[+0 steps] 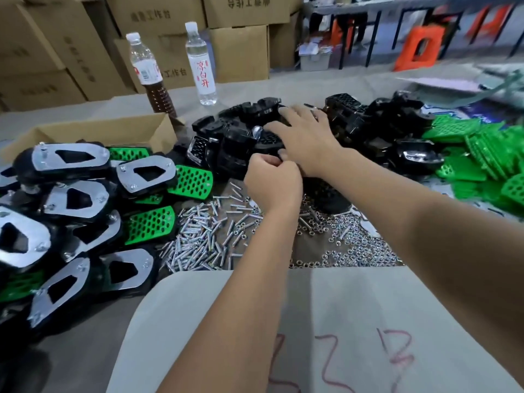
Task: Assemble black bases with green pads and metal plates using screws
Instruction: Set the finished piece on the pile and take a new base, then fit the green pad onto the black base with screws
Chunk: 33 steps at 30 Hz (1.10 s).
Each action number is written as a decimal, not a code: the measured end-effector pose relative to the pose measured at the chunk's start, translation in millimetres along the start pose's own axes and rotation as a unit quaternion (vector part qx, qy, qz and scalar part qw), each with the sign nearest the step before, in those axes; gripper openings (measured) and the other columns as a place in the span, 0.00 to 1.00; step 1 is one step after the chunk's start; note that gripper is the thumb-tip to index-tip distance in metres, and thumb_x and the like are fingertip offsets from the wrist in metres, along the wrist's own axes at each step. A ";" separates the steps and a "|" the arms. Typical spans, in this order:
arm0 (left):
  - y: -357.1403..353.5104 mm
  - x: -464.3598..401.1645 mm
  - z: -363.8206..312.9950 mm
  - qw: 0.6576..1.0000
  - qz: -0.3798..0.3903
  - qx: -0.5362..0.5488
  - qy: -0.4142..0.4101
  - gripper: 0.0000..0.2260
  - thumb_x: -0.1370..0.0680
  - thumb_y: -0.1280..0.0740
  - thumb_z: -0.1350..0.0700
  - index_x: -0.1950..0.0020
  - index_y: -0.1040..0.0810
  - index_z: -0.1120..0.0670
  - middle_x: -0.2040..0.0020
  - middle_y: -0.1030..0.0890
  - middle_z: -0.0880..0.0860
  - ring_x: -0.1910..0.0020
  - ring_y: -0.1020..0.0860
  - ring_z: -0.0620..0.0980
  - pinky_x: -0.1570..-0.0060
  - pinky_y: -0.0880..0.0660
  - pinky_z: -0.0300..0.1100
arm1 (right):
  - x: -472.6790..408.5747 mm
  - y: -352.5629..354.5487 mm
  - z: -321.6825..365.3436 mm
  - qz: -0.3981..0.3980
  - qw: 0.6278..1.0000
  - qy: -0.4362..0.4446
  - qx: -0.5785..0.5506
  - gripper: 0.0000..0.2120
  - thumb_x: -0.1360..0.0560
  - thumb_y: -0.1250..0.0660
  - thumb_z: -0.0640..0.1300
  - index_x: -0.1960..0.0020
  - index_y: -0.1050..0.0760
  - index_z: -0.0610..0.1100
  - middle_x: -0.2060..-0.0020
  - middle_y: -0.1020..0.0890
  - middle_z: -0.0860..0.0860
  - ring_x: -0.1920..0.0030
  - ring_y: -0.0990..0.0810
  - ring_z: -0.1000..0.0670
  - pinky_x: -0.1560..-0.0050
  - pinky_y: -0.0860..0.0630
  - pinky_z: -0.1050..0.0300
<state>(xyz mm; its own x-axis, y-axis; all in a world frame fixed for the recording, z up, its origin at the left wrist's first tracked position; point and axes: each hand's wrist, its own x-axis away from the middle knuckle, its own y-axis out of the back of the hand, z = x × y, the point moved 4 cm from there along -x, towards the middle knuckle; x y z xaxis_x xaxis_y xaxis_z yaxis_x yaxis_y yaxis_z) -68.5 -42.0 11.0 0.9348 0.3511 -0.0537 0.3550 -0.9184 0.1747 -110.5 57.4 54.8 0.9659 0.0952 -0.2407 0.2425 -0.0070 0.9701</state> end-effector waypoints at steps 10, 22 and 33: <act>-6.9 -14.5 13.9 0.997 0.034 -0.063 -0.021 0.07 0.28 0.33 0.64 0.52 0.23 0.55 0.58 0.24 0.46 0.61 0.28 0.39 0.65 0.35 0.34 | 38.3 -14.6 -39.9 -0.099 0.965 -0.108 -0.218 0.30 0.20 0.31 0.57 0.26 0.30 0.39 0.27 0.27 0.43 0.24 0.34 0.43 0.23 0.38 0.48; -15.5 -4.2 19.8 0.982 0.154 -0.004 0.109 0.04 0.27 0.36 0.69 0.57 0.22 0.65 0.56 0.15 0.63 0.65 0.13 0.55 0.55 0.14 0.55 | 92.0 -31.1 -92.2 -0.023 0.818 -0.303 -0.488 0.09 0.18 0.31 0.48 0.52 0.19 0.42 0.58 0.15 0.43 0.63 0.17 0.48 0.62 0.18 0.55; -29.1 -17.3 17.8 0.984 0.123 -0.002 0.127 0.04 0.23 0.30 0.61 0.52 0.23 0.60 0.50 0.18 0.59 0.53 0.16 0.62 0.51 0.15 0.57 | 73.4 -29.0 -67.9 0.014 0.874 -0.331 -0.356 0.24 0.19 0.36 0.60 0.64 0.36 0.45 0.69 0.29 0.49 0.62 0.27 0.42 0.67 0.36 0.53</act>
<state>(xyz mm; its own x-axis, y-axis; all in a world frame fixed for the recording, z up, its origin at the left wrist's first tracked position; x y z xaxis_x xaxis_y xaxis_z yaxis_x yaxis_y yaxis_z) -94.8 -24.6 -10.7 0.9591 0.1527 0.2385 0.1175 -0.9808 0.1557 -52.8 132.2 11.1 0.8684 -0.4936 0.0479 0.3274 0.6431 0.6923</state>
